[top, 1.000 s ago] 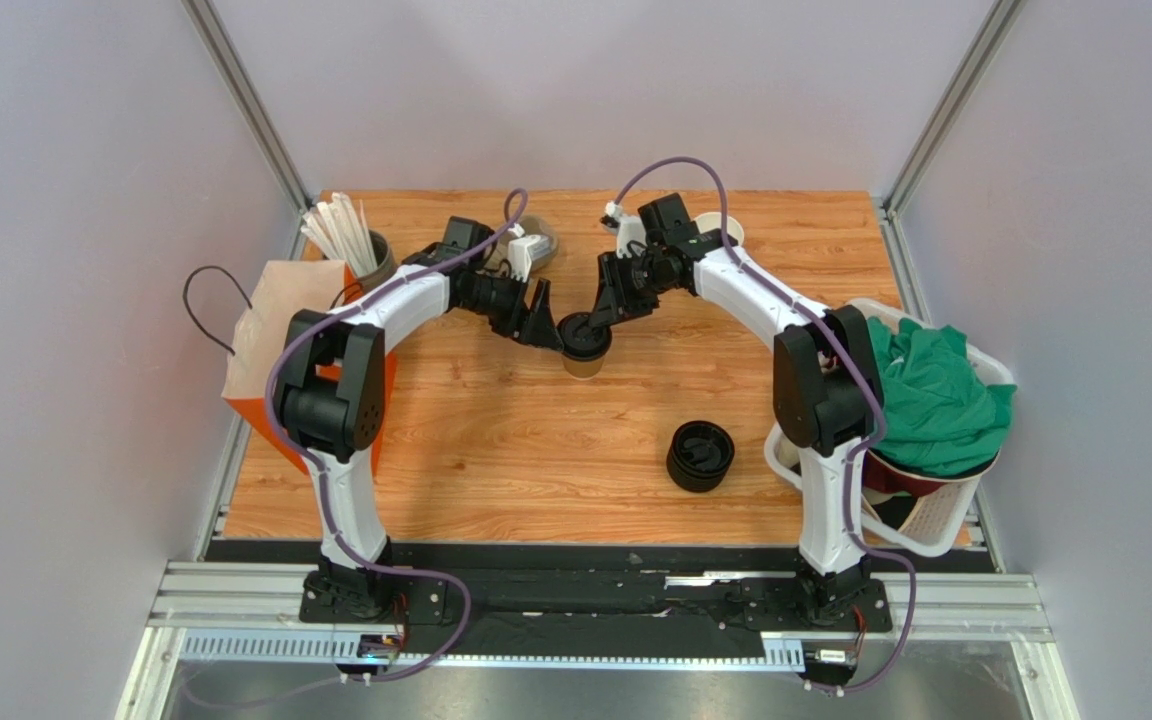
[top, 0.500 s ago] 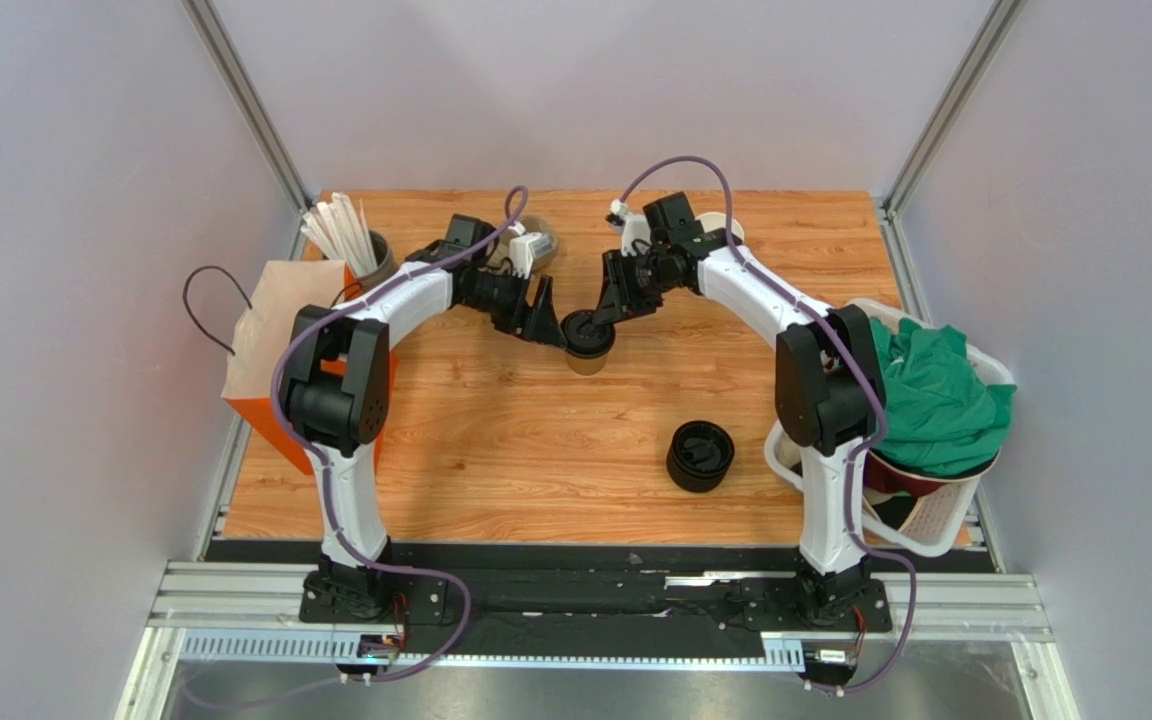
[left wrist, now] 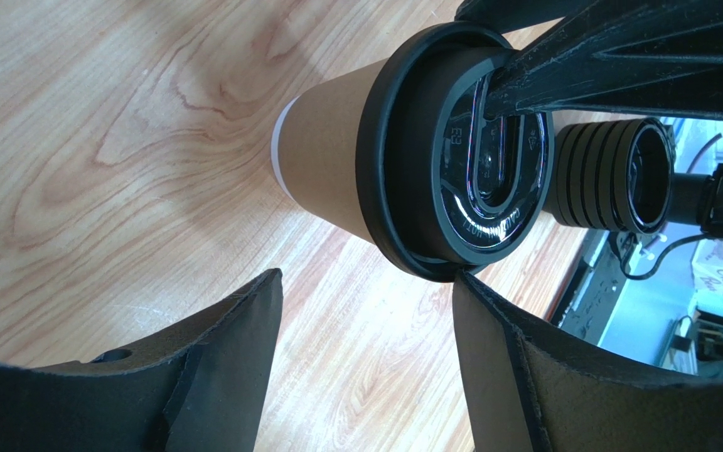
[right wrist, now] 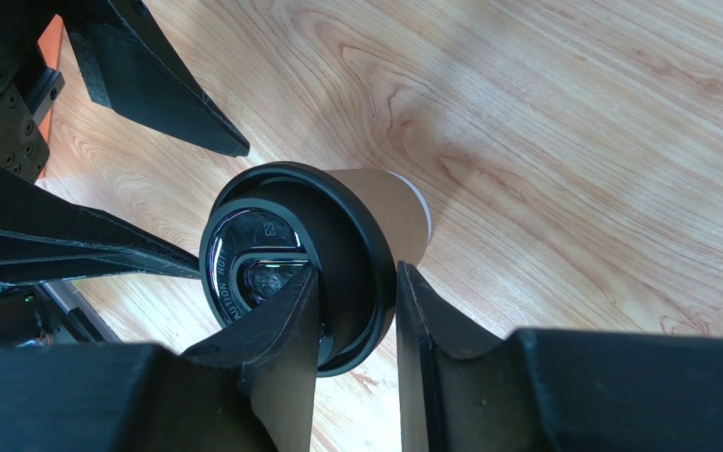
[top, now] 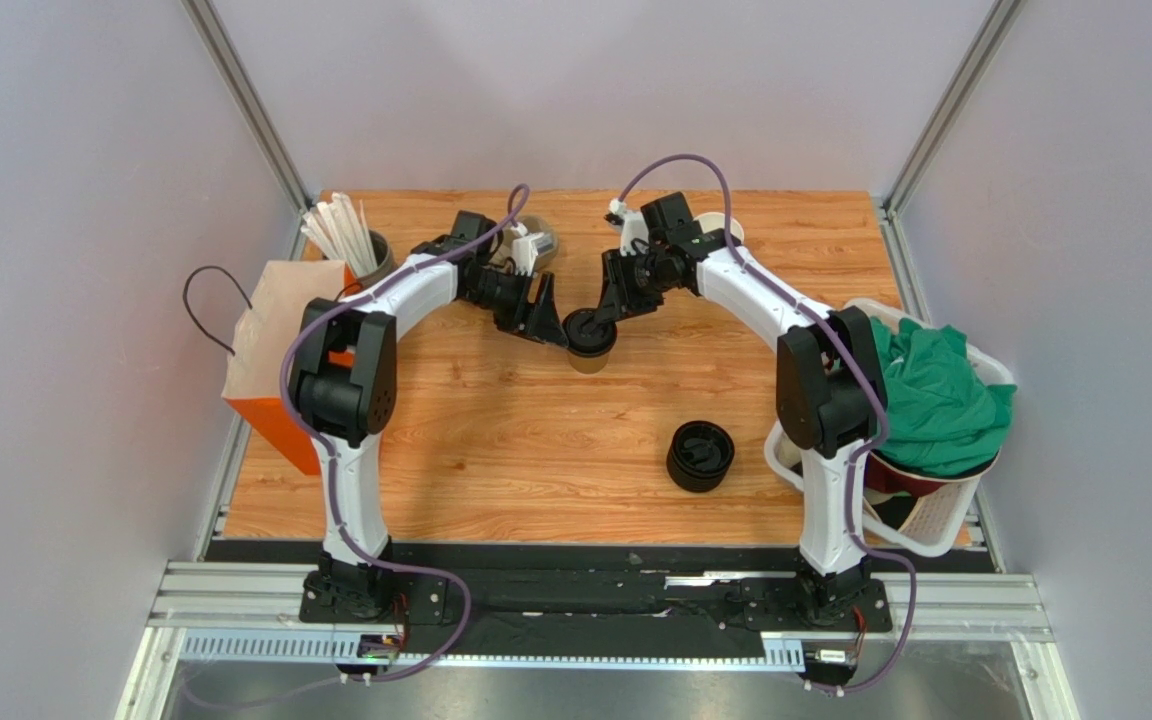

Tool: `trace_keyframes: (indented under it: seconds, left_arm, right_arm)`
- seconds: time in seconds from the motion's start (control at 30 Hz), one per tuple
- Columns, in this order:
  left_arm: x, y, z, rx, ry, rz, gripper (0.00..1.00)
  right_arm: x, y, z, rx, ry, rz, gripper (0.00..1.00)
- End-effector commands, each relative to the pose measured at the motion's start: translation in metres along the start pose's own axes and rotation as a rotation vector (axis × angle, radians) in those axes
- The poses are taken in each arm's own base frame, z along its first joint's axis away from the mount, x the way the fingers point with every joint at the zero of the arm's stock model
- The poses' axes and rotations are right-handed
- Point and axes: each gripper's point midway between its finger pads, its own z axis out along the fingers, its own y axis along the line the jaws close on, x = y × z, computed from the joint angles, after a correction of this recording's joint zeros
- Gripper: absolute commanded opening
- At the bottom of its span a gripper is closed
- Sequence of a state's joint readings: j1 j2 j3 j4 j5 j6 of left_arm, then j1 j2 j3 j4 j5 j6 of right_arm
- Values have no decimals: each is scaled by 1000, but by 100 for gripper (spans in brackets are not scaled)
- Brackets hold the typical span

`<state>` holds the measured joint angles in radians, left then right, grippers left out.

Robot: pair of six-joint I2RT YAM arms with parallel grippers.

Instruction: Pack the takeout coffee

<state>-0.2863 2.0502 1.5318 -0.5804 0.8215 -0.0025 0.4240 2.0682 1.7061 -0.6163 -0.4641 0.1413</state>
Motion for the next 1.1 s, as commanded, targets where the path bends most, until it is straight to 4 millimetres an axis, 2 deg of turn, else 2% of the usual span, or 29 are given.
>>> trace_keyframes:
  seconds: [0.0,0.1,0.13,0.33,0.43,0.57,0.87,1.07]
  left_arm:
    - [29,48,10,-171,94,-18,73]
    - [14,32,3,-126,39,20,76]
    - [6,20,-3,-97,13,41,77]
    - [-30,-23,-29,-23,-89,134,80]
    - [-39,-31,-36,-23,-123,155,81]
    - [-45,-27,-33,-34,-130,155,81]
    - [-49,0,-12,-80,-102,127,81]
    - [-44,17,-1,-126,-77,111,81]
  right_arm:
    - [24,-28,-1,148,66,-36,30]
    - [20,-24,-4,139,59,-44,30]
    - [18,-22,-6,137,54,-46,30]
    - [7,-13,-17,127,34,-62,30]
    - [8,-13,-19,124,34,-63,30]
    - [15,-14,-17,118,62,-67,30]
    - [17,-6,-19,82,72,-86,30]
    - [21,-2,-17,62,82,-103,30]
